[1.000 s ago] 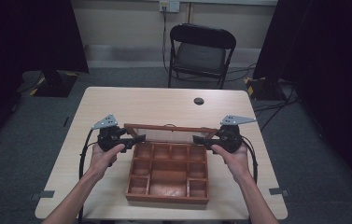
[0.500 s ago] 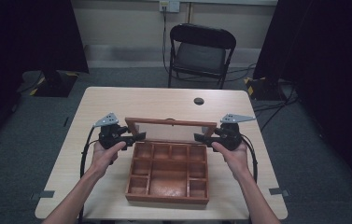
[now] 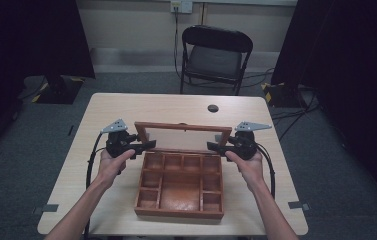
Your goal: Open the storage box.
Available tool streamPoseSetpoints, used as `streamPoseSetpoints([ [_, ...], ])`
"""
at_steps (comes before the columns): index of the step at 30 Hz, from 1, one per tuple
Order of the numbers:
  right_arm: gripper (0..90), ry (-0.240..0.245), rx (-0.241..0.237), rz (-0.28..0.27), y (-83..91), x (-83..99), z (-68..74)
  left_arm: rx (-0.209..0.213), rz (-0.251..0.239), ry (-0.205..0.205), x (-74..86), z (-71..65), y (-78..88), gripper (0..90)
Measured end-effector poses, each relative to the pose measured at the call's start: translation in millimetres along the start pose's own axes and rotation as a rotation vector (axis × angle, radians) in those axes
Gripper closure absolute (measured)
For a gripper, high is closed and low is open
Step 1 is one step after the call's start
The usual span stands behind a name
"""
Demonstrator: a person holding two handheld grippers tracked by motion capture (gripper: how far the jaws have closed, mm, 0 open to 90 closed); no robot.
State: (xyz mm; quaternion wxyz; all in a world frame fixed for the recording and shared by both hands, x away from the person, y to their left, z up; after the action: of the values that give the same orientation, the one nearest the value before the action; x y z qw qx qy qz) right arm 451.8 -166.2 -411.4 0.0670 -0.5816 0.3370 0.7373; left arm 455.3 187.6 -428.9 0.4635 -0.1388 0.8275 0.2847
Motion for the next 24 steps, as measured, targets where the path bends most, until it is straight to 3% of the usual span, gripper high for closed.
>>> streamPoseSetpoints([
  [24, 47.2, -0.007, -0.005, -0.01, -14.8, 5.9, -12.6, -0.009, -0.013, 0.005, -3.5, 9.2, -5.1, 52.3],
])
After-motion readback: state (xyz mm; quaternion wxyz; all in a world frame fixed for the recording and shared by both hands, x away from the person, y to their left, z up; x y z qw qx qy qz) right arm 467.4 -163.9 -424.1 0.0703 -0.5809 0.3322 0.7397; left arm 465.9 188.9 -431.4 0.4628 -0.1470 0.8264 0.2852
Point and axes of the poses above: each handheld gripper's, and its own axes: y roughly backward along the jaws, x roughly out of its underside, z roughly to its left, the point moved 3 cm from there along -y, roughly forward along the jaws, and after that the axes turned 10 degrees about y, right-handed, at the moved point
